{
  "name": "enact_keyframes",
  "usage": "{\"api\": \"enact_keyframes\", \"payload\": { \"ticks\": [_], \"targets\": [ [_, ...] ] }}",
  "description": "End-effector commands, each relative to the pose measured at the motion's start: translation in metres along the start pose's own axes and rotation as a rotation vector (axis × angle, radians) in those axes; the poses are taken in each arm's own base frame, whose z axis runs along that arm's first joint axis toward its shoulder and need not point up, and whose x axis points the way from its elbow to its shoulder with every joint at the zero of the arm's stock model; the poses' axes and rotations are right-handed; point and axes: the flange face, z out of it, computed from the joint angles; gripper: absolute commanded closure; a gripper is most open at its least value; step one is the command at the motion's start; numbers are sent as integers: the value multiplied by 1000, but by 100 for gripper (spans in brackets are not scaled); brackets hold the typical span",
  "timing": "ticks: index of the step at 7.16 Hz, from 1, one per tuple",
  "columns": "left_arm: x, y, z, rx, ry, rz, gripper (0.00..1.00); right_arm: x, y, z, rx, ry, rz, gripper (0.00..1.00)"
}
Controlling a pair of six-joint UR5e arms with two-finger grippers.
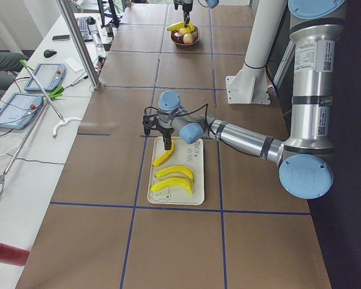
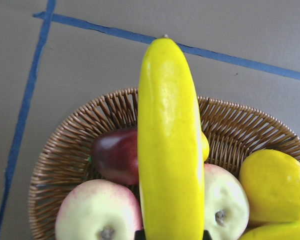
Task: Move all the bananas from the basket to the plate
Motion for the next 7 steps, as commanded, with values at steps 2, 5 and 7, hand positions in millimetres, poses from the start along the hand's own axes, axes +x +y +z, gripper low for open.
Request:
{"api": "enact_keyframes", "payload": {
  "ticks": [2, 5, 7],
  "targets": [
    [23, -7, -5, 14, 29, -14, 0, 1, -10, -80, 12, -284, 86, 100],
    [129, -4, -7, 7, 177, -87, 0, -142, -86, -134, 25, -475, 273, 97],
    [185, 13, -4, -16, 352, -149, 0, -279, -95, -142, 106, -526, 387, 97]
  ]
}}
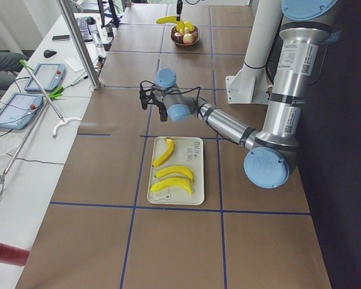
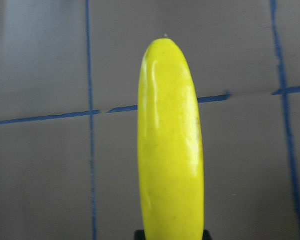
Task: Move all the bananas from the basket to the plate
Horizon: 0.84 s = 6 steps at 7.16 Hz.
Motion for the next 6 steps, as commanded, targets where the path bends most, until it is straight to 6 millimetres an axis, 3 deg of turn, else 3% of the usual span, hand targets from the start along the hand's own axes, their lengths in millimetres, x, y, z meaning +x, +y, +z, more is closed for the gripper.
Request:
{"api": "enact_keyframes", "payload": {
  "ticks": [1, 2, 4, 5, 6],
  "targets": [
    [63, 13, 6, -24, 140, -75, 0, -117, 50, 49, 85, -96, 86, 97],
    [99, 16, 13, -41, 178, -121, 0, -148, 78, 66, 113, -132, 92, 98],
    [157, 31, 20, -33, 244, -135, 1, -174, 146, 109, 154, -275, 58, 98],
    [187, 39, 17, -57, 279, -180, 1, -177, 163, 125, 167, -274, 55, 98],
    [224, 56, 19, -96, 316, -225, 1, -178, 167, 128, 166, -272, 54, 98]
  ]
}}
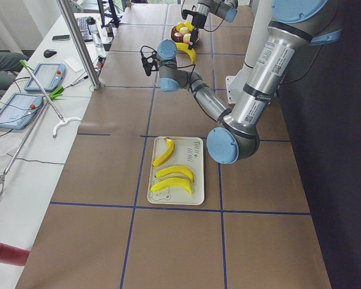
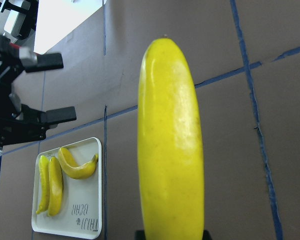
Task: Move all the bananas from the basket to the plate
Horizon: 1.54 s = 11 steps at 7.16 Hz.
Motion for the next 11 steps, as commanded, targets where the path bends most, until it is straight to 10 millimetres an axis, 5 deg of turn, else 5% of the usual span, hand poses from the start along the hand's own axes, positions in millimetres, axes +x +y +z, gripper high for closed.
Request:
{"api": "enact_keyframes", "payload": {
  "ticks": [1, 3, 5, 7, 8, 9, 10, 11],
  "targets": [
    [47, 52, 31, -50, 62, -47, 1, 1, 16, 9, 5, -8, -2, 98],
    [53, 108, 66, -110, 76, -26, 1, 1, 17, 9, 1, -8, -2, 98],
    [51, 117, 67, -127, 76, -15, 7, -1, 17, 6, 3, -14, -4, 98],
    [46, 115, 68, -124, 69, -16, 98, 2, 16, 4, 1, -11, -4, 98],
    [47, 112, 67, -119, 68, -16, 100, 1, 16, 2, 3, -16, -4, 91],
    [47, 111, 67, -115, 66, -17, 100, -3, 15, -5, 7, -30, 13, 12],
    [47, 107, 65, -109, 67, -18, 100, 1, 15, -14, 9, -31, 15, 0],
    [50, 98, 60, -92, 72, -16, 100, 2, 15, -23, 1, -39, 13, 0]
  ]
}}
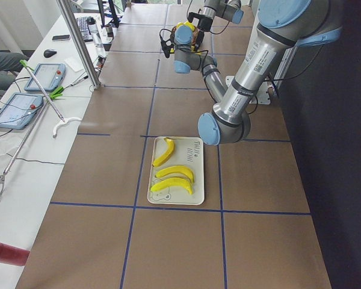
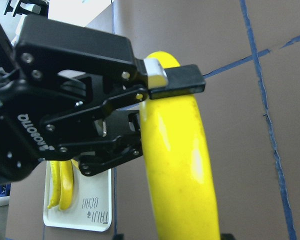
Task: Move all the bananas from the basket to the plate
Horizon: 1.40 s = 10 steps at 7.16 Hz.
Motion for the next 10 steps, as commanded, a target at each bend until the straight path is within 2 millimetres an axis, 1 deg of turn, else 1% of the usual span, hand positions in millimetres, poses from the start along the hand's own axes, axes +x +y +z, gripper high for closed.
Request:
{"api": "enact_keyframes", "payload": {
  "ticks": [1, 2, 3, 4, 5, 6, 7, 8, 9, 10],
  "targets": [
    [2, -16, -10, 29, -1, 0, 100, -1, -1, -15, -5, -9, 0, 0],
    [-2, -34, -14, 56, -15, -11, 100, 5, -1, -25, -14, -7, 0, 0],
    [-16, -52, -15, 91, -64, 1, 100, 18, -11, -44, -41, 7, 4, 0],
    [-40, -73, -20, 117, -168, 14, 100, 33, -31, -64, -73, 31, 14, 0],
    [-70, -104, -52, 183, -265, 16, 100, 50, -65, -83, -83, 64, 30, 0],
    [-107, -119, -95, 222, -350, 94, 100, 70, -106, -105, -85, 107, 41, 0],
    [-171, -121, -130, 227, -451, 149, 100, 88, -138, -119, -94, 180, -2, 0],
    [-230, -139, -159, 262, -550, 176, 100, 108, -165, -131, -90, 291, -72, 0],
    [-281, -147, -175, 304, -652, 205, 100, 125, -182, -135, -98, 389, -135, 0],
    [-308, -156, -184, 327, -715, 239, 100, 142, -201, -138, -126, 482, -237, 0]
  ]
}}
